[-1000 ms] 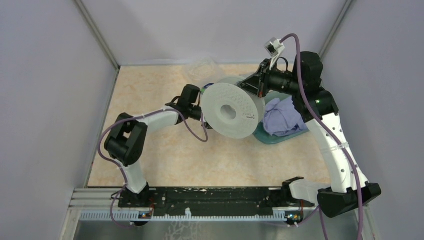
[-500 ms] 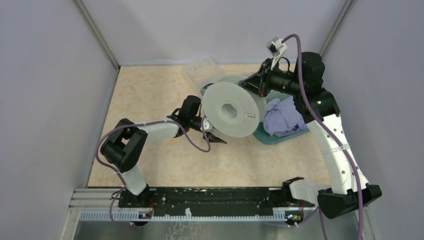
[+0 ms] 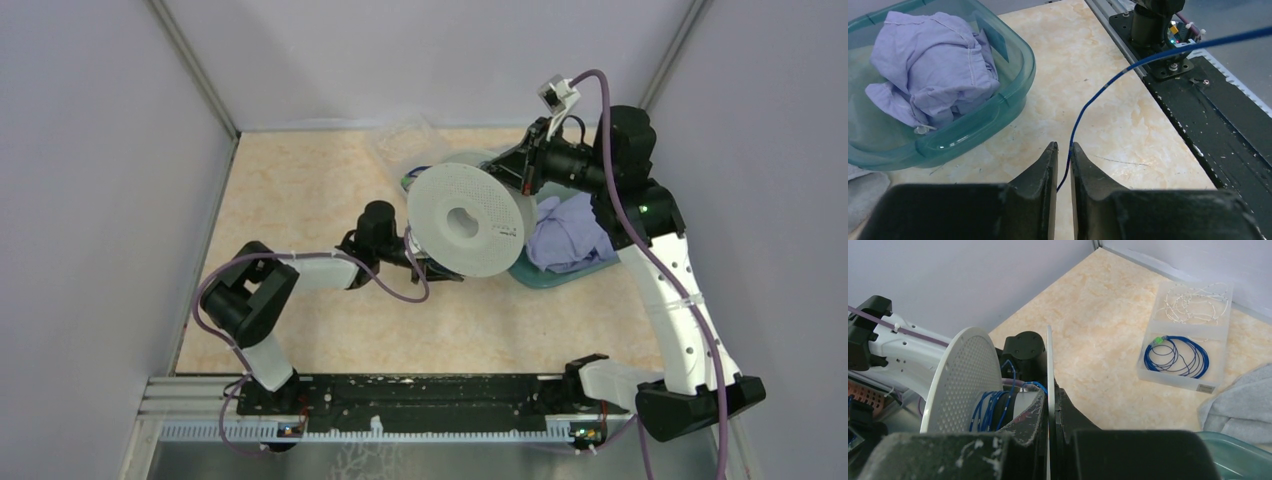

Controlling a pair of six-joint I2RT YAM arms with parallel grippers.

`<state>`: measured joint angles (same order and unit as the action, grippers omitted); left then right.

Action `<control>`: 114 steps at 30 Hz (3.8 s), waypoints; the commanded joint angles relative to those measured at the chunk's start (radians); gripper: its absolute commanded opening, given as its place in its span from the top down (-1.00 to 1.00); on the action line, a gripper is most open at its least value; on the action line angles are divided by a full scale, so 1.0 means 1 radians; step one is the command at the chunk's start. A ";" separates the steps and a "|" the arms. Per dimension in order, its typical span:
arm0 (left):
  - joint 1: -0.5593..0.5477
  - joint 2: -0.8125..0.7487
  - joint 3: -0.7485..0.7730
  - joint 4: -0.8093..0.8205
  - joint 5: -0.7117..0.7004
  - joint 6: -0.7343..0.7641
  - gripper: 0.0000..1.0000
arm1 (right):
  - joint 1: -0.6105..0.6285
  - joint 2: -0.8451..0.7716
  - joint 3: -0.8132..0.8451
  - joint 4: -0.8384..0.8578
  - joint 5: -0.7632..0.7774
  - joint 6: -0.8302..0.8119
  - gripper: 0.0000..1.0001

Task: Wrap the cables
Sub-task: Wrap the cable around the cable reel.

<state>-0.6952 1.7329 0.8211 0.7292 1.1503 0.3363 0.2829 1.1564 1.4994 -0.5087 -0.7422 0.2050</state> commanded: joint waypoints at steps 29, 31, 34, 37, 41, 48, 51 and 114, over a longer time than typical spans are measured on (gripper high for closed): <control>0.072 -0.044 0.174 -0.768 -0.122 0.184 0.97 | -0.095 0.017 0.086 0.027 0.107 -0.077 1.00; 0.082 -0.030 0.207 -0.811 -0.152 0.180 0.97 | -0.098 0.005 0.081 0.026 0.068 -0.094 1.00; 0.095 -0.005 0.246 -0.855 -0.185 0.187 0.97 | -0.109 -0.014 0.087 0.028 0.038 -0.101 1.00; 0.112 0.012 0.268 -0.881 -0.188 0.196 0.98 | -0.110 -0.018 0.109 0.006 0.027 -0.104 1.00; 0.140 0.011 0.270 -0.877 -0.171 0.198 0.99 | -0.111 -0.034 0.125 -0.036 0.089 -0.128 1.00; 0.187 0.002 0.256 -0.876 -0.156 0.203 0.99 | -0.133 -0.036 0.142 -0.105 0.247 -0.130 1.00; 0.193 -0.012 0.240 -0.883 -0.163 0.223 0.99 | -0.156 -0.019 0.154 -0.122 0.308 -0.109 1.00; -0.217 -0.009 0.933 -1.233 -0.560 0.141 0.99 | 0.002 0.008 -0.308 0.274 0.706 -0.188 1.00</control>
<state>-0.9707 1.7355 1.7260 -0.5522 0.5426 0.5865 0.2737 1.2358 1.1896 -0.3477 0.0315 0.0437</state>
